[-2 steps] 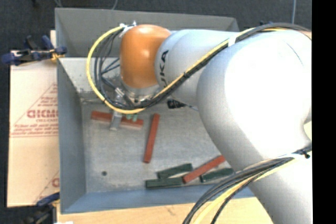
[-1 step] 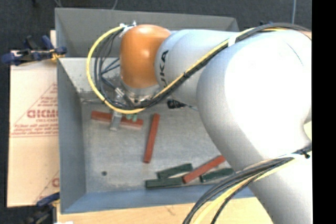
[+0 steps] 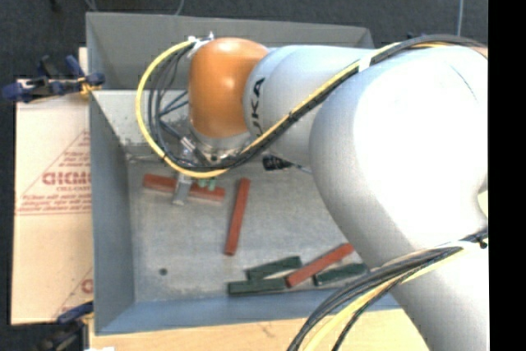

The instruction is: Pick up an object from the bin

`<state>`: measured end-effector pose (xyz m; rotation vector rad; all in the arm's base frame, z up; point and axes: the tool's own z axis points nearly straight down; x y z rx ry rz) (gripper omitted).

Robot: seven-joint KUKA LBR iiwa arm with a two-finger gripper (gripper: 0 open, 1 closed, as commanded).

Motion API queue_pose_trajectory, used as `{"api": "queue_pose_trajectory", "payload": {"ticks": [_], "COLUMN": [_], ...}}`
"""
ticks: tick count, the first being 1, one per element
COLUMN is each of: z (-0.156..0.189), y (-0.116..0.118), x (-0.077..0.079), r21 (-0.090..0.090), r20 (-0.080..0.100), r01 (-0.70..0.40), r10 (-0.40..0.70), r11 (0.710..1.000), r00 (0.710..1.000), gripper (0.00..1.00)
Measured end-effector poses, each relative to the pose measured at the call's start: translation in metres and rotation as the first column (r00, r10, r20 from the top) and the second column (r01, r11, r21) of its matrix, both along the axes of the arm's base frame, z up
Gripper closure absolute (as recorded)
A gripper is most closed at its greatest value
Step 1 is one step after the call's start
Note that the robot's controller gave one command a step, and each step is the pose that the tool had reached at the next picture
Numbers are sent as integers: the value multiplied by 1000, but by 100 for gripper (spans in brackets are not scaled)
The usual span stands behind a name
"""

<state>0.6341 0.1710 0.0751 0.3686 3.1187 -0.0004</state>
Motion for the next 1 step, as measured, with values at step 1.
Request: {"api": "queue_pose_trajectory", "payload": {"ticks": [1], "z": [19], "y": [-1], "x": [-2], "r21": [-2], "r20": [-9], "r01": [1], "r10": [-1], "r11": [1000], "r00": [1000], "gripper": [100]}}
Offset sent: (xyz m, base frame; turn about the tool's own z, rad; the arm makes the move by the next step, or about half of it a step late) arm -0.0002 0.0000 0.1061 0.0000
